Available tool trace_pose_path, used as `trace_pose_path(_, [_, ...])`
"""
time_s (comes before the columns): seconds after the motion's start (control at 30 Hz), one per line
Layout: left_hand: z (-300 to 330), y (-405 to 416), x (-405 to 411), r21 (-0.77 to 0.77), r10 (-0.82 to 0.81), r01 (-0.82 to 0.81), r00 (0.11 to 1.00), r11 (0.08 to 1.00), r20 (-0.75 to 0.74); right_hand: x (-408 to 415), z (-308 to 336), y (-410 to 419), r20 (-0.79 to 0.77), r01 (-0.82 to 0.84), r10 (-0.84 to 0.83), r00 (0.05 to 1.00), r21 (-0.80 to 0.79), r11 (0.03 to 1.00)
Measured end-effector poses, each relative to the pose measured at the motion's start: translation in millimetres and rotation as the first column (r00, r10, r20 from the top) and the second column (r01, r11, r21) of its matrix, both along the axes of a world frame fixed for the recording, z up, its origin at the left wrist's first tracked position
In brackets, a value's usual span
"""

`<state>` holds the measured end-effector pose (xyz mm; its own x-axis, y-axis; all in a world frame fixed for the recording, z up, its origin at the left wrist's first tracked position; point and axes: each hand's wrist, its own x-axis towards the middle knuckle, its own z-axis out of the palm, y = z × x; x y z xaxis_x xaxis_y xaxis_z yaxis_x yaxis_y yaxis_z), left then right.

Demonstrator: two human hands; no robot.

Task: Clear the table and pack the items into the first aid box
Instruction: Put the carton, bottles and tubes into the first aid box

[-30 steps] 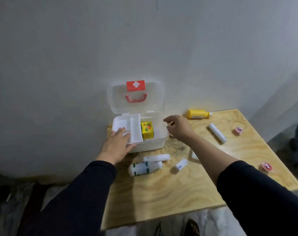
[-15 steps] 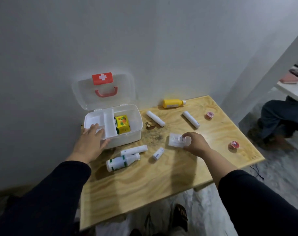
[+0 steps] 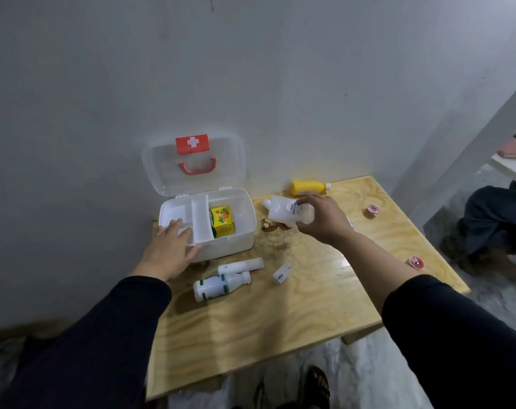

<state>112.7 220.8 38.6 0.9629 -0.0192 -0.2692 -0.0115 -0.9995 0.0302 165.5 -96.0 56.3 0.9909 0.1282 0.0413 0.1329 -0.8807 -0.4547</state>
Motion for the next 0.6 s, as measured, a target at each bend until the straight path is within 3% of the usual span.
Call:
trace_pose_path(0.2, [2,0,-3,-0.046,0.011,-0.01,1.0,0.999,0.024,26,23,66,0.083,-0.187,0.207,0.975,-0.199,0.962])
trace_pose_path(0.4, [-1,4,-1,-0.098,0.043,-0.041,0.999,0.994,0.011,43,12,119,0.028,-0.318,0.36,0.933,-0.409,0.856])
trace_pose_path(0.6, [-4,5,1,-0.121,0.053,-0.052,0.999,0.991,0.005,54,-11,149,-0.094,-0.361,0.349,0.932,-0.255,0.897])
